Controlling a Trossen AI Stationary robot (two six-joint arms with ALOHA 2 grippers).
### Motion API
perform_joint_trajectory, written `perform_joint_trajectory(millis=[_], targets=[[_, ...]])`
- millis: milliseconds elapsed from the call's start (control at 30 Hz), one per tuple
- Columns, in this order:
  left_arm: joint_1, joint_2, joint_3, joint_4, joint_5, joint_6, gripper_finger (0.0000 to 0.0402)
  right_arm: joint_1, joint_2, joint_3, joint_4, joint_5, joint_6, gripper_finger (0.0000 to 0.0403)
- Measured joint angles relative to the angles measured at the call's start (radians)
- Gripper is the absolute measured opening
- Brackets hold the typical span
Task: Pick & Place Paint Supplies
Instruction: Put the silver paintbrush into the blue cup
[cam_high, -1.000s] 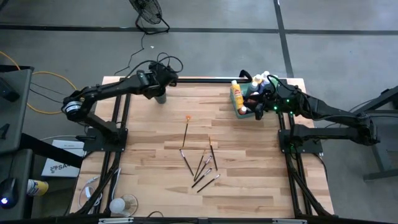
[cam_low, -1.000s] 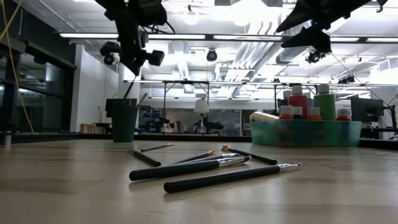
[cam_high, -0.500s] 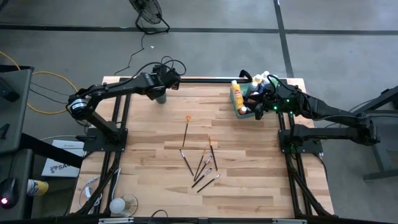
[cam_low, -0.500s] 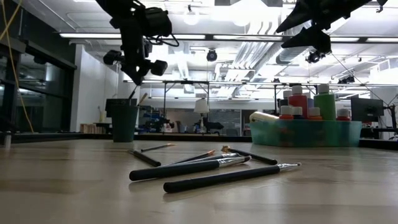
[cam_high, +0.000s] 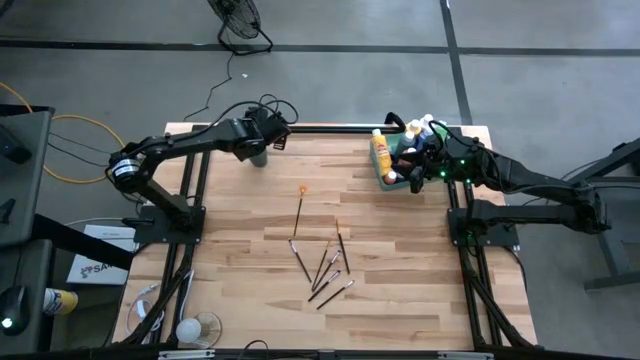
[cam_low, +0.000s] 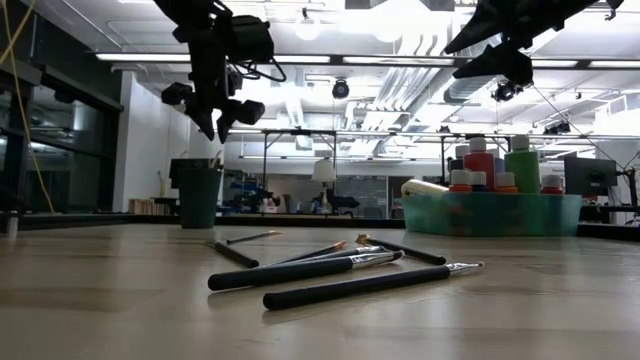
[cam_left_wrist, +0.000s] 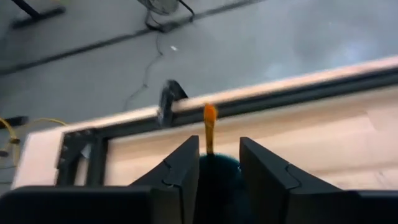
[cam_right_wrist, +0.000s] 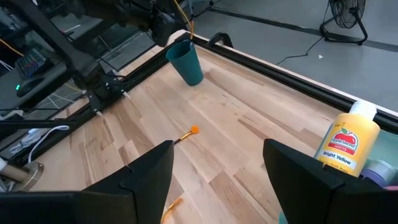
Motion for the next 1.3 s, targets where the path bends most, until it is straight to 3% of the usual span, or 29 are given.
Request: perform_joint_trajectory(millis=[167,267,400,467,600,1000,1300], targets=[[-0.001,-0.043,0.001,-0.007,0.169,0.013,0.0134,0.000,0.000,0.000,-0.009,-0.001,0.005,0.0243],[-0.002,-0.073,0.001,-0.023,0.370,0.039,0.0136,0.000,0.000,0.000,-0.013,-0.010,0.015,0.0243],[-0.010,-0.077,0.001,-0.129,0.659,-0.129,0.0136,0.000,0.000,0.000,-0.037,-0.020,0.029,0.0243],[-0.040,-0.071,0.001,-0.190,0.707,-0.206,0.0136,0.000,0.000,0.000,-0.047,-0.020,0.032,0.0243],[-0.144,-0.059,0.000,-0.253,0.698,-0.317,0.0136,0.000,0.000,0.000,-0.054,-0.024,0.037,0.0243],[-0.471,-0.029,0.001,-0.218,0.585,-0.710,0.0136,0.000,0.000,0.000,-0.054,-0.089,0.035,0.0243],[-0.627,0.087,0.001,-0.146,0.581,-0.928,0.0136,0.000,0.001,0.000,-0.059,-0.124,0.029,0.0243]])
